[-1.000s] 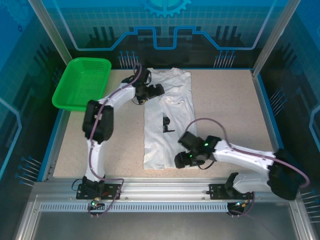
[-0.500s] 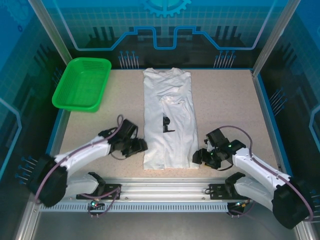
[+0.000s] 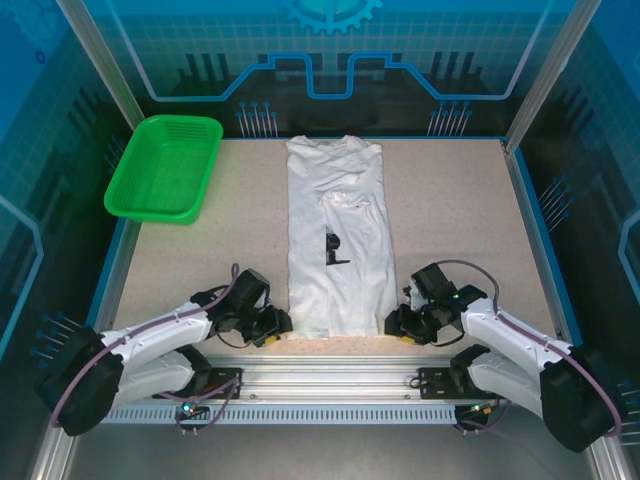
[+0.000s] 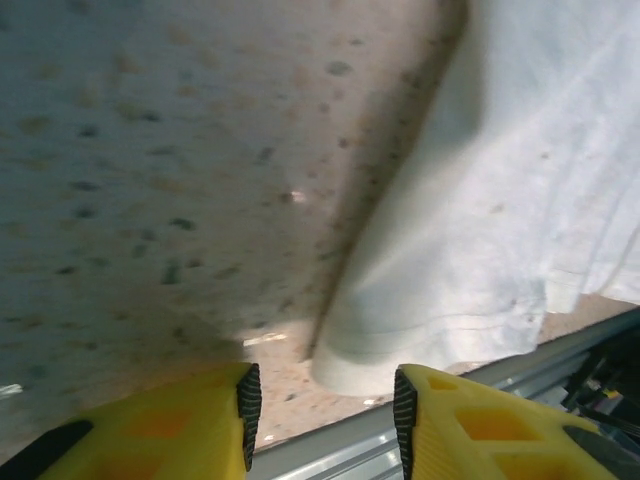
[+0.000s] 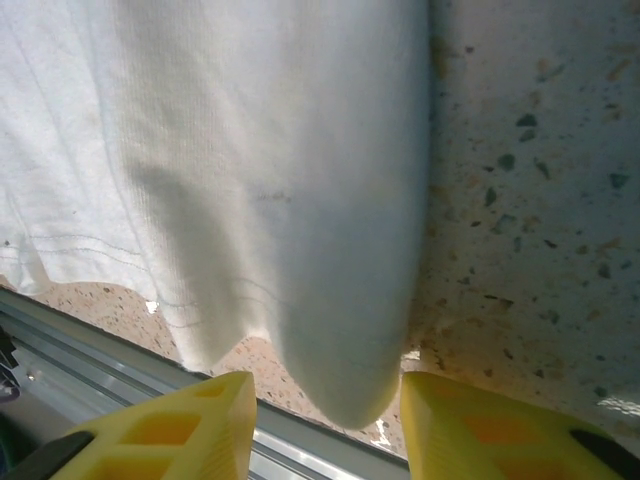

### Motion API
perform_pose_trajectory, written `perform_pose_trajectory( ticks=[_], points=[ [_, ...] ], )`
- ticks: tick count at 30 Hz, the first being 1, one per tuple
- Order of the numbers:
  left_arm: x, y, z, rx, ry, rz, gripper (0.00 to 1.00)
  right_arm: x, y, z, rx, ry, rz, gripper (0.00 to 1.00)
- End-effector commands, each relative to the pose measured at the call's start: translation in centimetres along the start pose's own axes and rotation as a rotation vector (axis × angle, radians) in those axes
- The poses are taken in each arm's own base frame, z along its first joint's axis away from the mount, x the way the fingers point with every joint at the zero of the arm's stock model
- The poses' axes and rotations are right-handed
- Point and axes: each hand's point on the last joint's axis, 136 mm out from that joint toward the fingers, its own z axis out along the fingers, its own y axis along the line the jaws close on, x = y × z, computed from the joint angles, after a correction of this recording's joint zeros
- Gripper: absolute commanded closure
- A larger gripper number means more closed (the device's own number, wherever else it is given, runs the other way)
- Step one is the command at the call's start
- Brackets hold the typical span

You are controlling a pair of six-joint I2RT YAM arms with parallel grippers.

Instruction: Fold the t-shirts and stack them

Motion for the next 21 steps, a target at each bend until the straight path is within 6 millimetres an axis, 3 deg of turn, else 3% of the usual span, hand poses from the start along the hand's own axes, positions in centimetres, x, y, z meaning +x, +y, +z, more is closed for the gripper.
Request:
perform_pose_trajectory(
  ticks=[1, 7, 14, 17, 21],
  points=[
    [0.6, -1.0, 0.6, 0.051, 0.040, 0.004, 0.58, 0.0, 0.0, 0.0, -0.002, 0.005, -0.005, 0.59],
    [0.2, -1.7, 1.6, 0.059, 0.062, 0.022, 0.68, -0.4, -0.8, 0.2, 0.052, -0.006, 0.007, 0.70],
    [0.0, -1.1, 1.9, 0.017, 0.059, 0.022, 1.00, -1.0, -1.7, -0.2, 0.117, -0.035, 0.004, 0.90],
    [0.4, -0.6, 1.1, -0.046, 0.056, 0.056, 1.00, -0.6, -2.5, -0.4, 0.166, -0.032, -0.001, 1.00],
    [1.1, -1.3, -0.1, -0.019, 0.057, 0.058, 1.00, 0.1, -2.2, -0.8, 0.165, -0.036, -0.002, 1.00]
  ],
)
